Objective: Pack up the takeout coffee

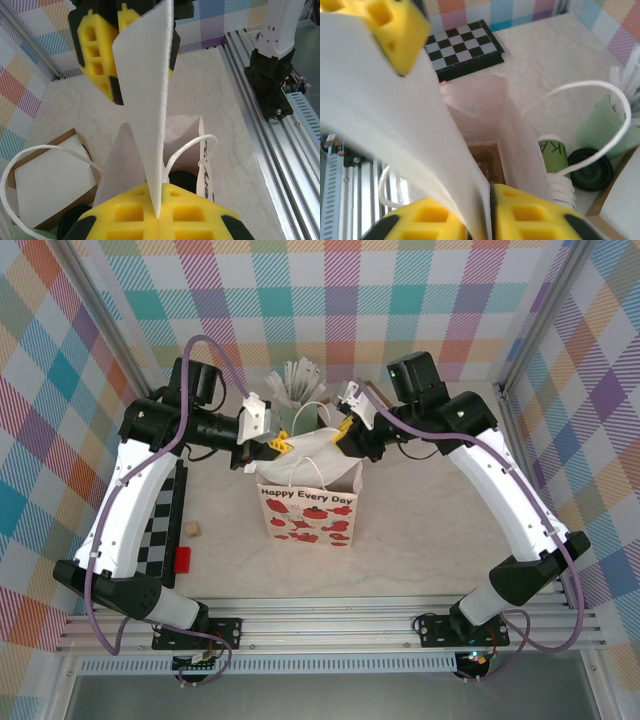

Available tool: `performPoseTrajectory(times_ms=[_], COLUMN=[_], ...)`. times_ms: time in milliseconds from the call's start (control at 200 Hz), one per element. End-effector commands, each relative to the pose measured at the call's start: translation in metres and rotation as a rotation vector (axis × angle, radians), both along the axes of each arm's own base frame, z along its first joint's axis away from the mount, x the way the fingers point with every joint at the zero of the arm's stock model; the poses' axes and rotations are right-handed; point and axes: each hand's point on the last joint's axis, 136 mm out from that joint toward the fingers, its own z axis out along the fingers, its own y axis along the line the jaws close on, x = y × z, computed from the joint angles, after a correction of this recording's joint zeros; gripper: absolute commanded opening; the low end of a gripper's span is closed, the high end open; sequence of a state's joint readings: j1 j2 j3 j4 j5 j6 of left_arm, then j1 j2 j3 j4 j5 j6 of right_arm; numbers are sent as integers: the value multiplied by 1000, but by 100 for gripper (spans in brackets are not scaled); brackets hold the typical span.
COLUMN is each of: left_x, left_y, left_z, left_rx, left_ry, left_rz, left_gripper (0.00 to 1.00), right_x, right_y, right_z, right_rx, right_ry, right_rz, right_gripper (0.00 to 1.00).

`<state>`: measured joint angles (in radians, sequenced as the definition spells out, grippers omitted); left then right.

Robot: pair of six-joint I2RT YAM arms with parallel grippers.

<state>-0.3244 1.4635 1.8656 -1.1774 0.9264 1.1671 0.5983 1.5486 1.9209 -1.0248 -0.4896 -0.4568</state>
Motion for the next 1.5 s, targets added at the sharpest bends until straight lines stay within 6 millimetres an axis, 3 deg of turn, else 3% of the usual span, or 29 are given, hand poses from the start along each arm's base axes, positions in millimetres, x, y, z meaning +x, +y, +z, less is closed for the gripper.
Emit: performPoseTrajectory(times_ms=[0,130,250,385,410,475,545,615,630,700,785,860,970,1310,1495], left_x=[2,11,14,16,17,21,27,32,33,29,7,-19,-33,-7,-2], left_y=[3,6,5,5,6,10,18,32,35,52,64,61,48,-11,-21], left_z=[14,18,14,7,6,10,17,30,33,45,46,33,16,-26,-41], left_rx=[-33,-42,-47,-40,-38,-53,-86,-149,-164,-235,-284,-286,-301,-165,-140], left_ry=[-17,-3,49,128,131,120,53,-35,-48,-83,-54,6,90,137,173], left_rz=[3,30,31,71,90,168,279,413,445,574,640,598,547,372,336], left_gripper=[0,0,0,16,21,49,71,98,100,100,100,100,98,82,68], right_x=[-24,-35,-18,0,1,3,5,9,9,11,6,2,-7,-15,-10], right_y=[6,16,14,9,10,10,8,5,5,1,2,5,13,23,30], right_z=[11,12,-8,-22,-22,-22,-22,-23,-23,-24,-25,-28,-31,-46,-53], right_rx=[64,104,72,70,75,82,81,77,77,71,68,70,81,9,-64], right_ry=[83,217,298,340,343,350,351,354,355,372,428,491,542,350,405], right_rz=[44,26,-117,-254,-259,-273,-296,-334,-340,-379,-384,-381,-323,-39,27], right_gripper=[3,0,0,0,0,0,0,0,0,0,0,0,0,0,0])
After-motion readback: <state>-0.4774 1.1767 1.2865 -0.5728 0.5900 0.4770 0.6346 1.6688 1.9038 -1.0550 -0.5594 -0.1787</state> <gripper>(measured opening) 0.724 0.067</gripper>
